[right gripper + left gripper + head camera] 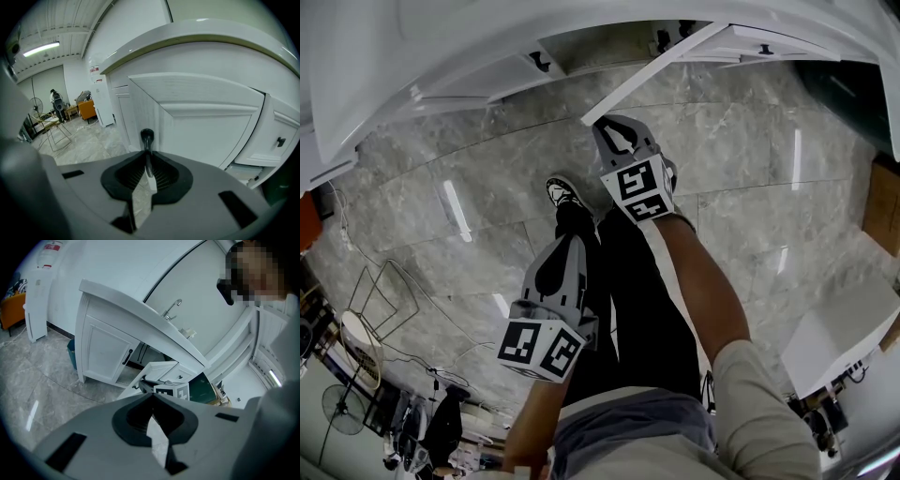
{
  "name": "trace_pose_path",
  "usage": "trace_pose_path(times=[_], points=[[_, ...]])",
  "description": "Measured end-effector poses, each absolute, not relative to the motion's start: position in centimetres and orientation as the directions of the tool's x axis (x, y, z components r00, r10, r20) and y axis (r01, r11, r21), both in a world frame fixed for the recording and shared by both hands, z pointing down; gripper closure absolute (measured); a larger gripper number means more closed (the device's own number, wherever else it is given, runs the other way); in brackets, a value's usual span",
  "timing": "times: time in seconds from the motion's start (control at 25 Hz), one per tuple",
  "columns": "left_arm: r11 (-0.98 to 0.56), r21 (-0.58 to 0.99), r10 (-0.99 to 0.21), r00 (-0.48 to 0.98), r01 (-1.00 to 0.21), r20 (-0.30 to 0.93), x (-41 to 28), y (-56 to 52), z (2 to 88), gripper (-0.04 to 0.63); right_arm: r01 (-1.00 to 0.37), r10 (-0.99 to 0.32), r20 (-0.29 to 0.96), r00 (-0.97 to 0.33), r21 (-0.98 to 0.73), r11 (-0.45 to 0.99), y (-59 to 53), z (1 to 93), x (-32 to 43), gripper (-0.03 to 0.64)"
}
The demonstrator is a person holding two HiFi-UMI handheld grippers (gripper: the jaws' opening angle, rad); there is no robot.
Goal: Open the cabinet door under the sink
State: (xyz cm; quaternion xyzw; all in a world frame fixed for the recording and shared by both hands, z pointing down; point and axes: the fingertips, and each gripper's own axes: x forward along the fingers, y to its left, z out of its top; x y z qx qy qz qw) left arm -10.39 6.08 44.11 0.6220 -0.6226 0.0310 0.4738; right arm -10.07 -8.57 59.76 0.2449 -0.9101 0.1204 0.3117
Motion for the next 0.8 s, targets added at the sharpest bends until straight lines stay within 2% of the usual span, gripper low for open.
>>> trace_pose_path(times=[0.8], points=[[0.194, 0.542, -0.726, 0.252, -0.818, 0.640, -7.8, 6.3, 43.7, 0.594, -0.466, -0.323, 0.652, -0.686, -0.052, 0.883, -6.0, 59.8, -5.1, 0.563]])
